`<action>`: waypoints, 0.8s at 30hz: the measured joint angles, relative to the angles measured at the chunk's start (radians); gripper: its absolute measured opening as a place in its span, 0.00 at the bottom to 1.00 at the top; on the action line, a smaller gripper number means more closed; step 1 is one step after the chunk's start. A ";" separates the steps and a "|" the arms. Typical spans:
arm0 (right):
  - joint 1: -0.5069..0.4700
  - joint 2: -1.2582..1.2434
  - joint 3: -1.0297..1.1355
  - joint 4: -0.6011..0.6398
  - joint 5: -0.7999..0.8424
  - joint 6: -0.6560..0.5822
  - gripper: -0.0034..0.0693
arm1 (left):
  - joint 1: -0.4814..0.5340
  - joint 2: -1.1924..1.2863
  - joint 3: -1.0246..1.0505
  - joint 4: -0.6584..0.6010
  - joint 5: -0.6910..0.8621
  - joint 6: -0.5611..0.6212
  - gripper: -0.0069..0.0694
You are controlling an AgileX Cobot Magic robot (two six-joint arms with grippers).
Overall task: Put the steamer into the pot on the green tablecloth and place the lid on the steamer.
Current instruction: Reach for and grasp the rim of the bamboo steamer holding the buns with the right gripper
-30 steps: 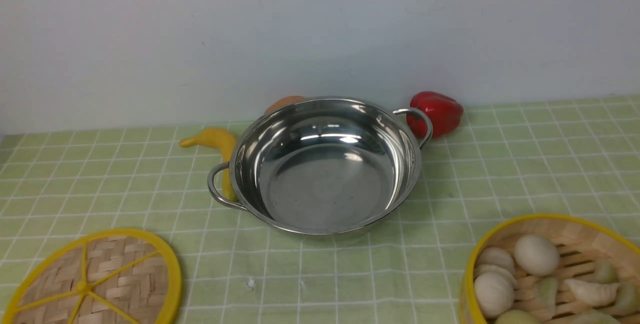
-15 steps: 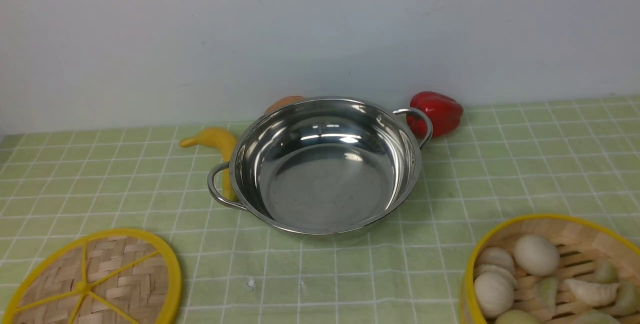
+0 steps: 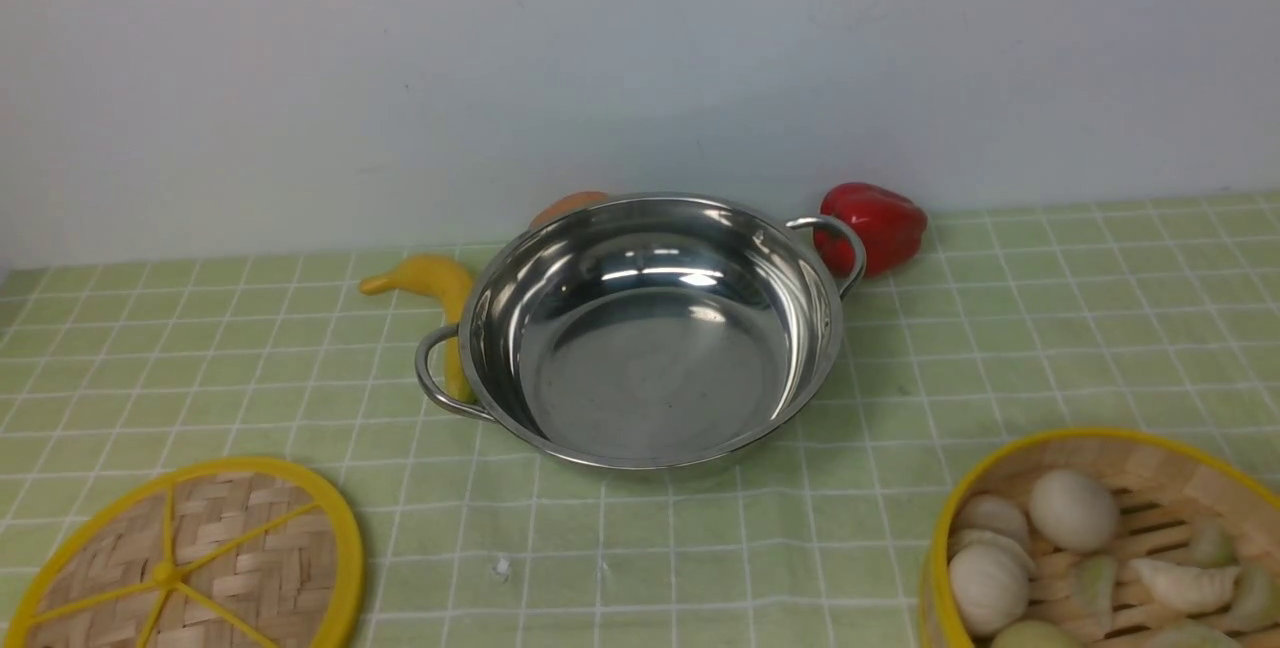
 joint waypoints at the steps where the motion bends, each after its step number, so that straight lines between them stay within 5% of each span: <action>1: 0.003 0.000 -0.051 0.000 0.069 -0.031 0.39 | 0.000 0.000 0.000 0.000 0.000 0.000 0.41; 4: 0.004 -0.001 -0.185 0.000 0.238 -0.120 0.39 | 0.000 0.000 0.000 0.000 0.000 0.000 0.41; 15: 0.011 -0.001 -0.256 0.131 0.353 -0.128 0.39 | 0.000 0.000 0.000 0.000 0.000 0.000 0.41; 24: 0.012 0.253 -0.411 -0.105 0.883 -0.149 0.39 | 0.000 0.000 0.000 0.000 0.000 0.000 0.41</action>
